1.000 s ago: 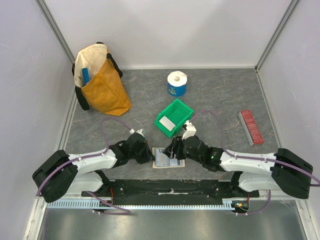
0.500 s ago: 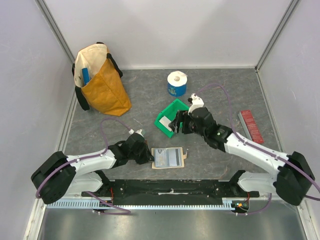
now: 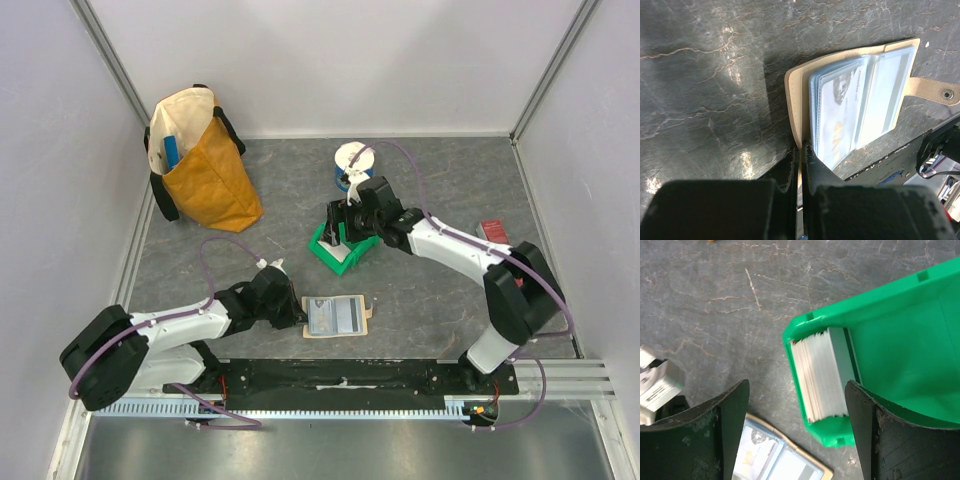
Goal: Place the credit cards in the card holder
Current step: Pick up the credit card from the storage box.
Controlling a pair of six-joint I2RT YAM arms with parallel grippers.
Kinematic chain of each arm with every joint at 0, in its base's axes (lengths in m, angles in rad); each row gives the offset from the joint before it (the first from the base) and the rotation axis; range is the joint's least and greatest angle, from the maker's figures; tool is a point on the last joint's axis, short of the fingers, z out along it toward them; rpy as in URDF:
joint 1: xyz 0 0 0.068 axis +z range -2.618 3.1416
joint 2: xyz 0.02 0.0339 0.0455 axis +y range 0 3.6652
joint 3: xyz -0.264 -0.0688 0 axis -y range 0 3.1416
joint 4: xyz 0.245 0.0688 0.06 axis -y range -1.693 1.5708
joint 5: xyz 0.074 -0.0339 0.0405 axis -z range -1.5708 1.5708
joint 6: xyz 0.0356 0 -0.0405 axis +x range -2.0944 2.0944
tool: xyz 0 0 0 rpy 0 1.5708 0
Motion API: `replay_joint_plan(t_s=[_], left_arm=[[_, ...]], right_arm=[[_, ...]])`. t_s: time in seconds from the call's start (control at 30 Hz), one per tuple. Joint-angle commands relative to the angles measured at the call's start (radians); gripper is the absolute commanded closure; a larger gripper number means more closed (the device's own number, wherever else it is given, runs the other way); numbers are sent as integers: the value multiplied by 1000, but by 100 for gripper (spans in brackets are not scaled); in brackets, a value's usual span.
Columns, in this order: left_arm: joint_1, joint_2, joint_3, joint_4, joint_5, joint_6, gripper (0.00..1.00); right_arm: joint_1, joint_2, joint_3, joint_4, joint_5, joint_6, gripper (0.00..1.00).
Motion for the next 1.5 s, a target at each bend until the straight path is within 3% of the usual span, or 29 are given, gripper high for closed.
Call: replay_joint_plan(t_s=[0.0,0.77,1.47], left_arm=[[-1,-19,13,-19,-23,6,98],[-1,-1,24,-28,-26,12,98],[-1,21,28,-19,-23,12,98]], right_arm=[[-19,77,83,-20,-71,-69,16],[-59,264,145,-23,-188,-133,12],[-94,220,143,-26,-292,-106,24]])
